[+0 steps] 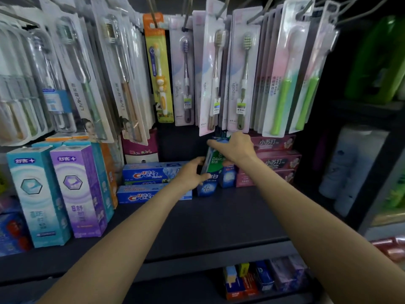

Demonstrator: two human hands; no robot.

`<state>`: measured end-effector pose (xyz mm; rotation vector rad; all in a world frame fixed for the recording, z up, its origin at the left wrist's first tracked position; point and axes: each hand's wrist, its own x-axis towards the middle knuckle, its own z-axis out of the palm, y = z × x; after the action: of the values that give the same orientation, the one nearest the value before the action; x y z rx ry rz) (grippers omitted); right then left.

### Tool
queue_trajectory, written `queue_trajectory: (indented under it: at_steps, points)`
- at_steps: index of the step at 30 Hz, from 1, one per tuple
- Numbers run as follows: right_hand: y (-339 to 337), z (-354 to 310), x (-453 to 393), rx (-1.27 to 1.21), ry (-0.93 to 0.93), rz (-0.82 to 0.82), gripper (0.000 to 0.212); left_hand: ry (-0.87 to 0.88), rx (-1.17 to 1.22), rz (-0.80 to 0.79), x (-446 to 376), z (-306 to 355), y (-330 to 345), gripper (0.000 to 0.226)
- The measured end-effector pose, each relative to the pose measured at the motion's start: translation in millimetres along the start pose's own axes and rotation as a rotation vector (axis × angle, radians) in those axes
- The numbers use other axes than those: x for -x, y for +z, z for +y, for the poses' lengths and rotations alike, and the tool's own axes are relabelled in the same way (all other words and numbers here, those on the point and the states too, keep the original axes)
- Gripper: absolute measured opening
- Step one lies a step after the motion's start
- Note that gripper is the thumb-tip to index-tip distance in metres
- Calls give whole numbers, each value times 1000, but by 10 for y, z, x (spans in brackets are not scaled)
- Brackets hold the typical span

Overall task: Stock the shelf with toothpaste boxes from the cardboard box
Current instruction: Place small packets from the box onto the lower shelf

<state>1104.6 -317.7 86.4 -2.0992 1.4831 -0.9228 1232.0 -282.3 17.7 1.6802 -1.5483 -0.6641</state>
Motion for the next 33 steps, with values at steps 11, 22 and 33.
queue_trajectory:
  at_steps: [11, 22, 33]
  points:
    - [881, 722, 178, -30, -116, -282, 39, -84, 54, 24, -637, -114, -42, 44]
    - [1224, 662, 38, -20, -86, -289, 61, -25, -357, 209, -724, -142, 110, 36]
    - [1347, 514, -250, 50, 61, -300, 63, 177, -372, 315, -505, -265, 35, 36]
